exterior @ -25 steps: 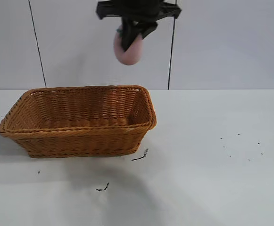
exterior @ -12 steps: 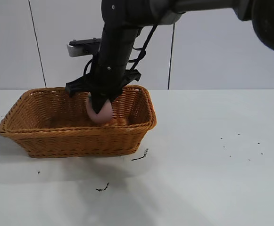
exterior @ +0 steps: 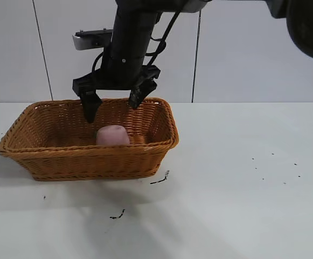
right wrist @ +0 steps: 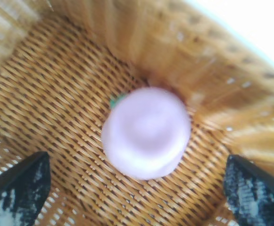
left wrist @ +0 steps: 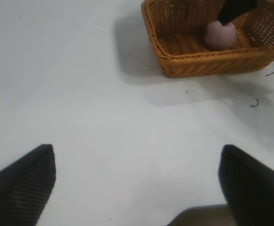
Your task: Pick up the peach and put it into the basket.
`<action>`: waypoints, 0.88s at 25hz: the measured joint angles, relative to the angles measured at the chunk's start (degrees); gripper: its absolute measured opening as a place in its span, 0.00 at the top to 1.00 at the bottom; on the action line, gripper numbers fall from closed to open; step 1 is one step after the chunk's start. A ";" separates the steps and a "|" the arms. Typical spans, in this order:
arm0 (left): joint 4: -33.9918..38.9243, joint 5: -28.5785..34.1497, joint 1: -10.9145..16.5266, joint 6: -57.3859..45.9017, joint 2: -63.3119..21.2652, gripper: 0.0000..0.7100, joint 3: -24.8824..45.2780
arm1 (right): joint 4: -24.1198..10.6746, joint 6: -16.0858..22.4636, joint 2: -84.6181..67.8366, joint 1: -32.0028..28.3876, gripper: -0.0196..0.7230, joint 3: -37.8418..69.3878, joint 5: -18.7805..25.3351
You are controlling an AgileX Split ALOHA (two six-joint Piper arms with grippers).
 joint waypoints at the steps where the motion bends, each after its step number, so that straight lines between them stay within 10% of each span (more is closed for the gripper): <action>1: 0.00 0.00 0.00 0.00 0.00 0.03 0.00 | -0.05 0.37 -0.49 -1.67 0.05 -0.03 0.08; 13: 0.00 0.00 0.00 0.00 0.00 0.03 0.00 | -0.69 1.57 -0.79 -25.20 0.05 -0.03 2.74; 22: 0.00 0.00 0.00 0.00 0.00 0.03 0.00 | 1.60 1.89 -1.97 -29.52 0.05 0.71 5.65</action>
